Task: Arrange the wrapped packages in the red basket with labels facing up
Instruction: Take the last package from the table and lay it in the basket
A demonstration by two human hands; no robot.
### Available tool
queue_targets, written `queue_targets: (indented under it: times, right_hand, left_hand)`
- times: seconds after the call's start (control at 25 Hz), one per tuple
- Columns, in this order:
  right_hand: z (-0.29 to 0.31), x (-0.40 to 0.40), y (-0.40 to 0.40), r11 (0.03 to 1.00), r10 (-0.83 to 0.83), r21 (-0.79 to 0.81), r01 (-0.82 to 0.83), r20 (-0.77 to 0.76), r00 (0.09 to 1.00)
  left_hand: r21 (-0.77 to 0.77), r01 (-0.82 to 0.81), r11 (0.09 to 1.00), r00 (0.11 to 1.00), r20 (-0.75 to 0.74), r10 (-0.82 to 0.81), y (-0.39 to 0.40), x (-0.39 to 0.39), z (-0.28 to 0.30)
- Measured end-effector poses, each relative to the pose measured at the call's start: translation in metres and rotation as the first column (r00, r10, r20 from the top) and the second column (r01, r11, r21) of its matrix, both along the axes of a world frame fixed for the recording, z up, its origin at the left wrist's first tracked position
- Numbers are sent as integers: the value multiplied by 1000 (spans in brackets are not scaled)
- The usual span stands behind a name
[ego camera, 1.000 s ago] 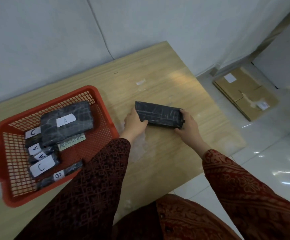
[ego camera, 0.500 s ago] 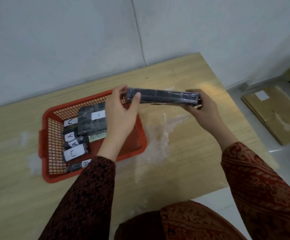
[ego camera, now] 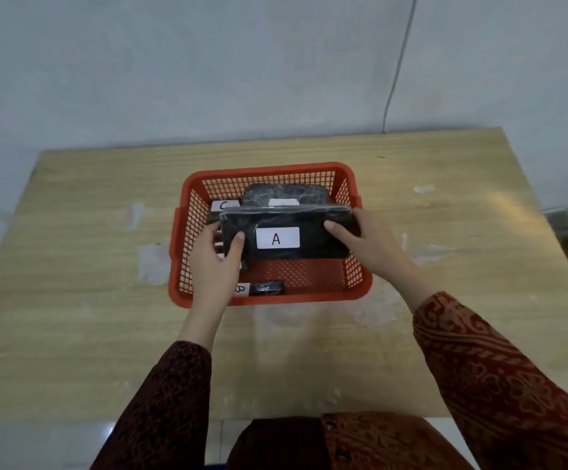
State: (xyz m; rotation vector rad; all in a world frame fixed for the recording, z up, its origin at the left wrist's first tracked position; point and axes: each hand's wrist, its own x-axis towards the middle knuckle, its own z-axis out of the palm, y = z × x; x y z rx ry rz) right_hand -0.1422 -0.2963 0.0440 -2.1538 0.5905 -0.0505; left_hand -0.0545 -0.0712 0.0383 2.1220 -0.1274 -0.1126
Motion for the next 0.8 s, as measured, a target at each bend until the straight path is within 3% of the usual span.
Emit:
queue_targets:
  times: [0.2,0.48,0.68,0.8]
  right_hand:
    - [-8,-7,26,991,-86,-114,71,-134,987]
    - [-7,-16,44,939,-21,-329,-103,-355,935]
    - [-12,-11,53,932,-32,-336,-137,-453,891]
    - [-18,-8,58,923,-66,-365,-124,-467,882]
  left_hand:
    - [149,159,976,983,-119,-142,9,4,-27]
    - [272,372,887,910,-296,-290,0,11,-44]
    - [394,411,822,907,-264,-327,-12,22,-50]
    - [370,403,837,910,-256,-325,-15,25,-56]
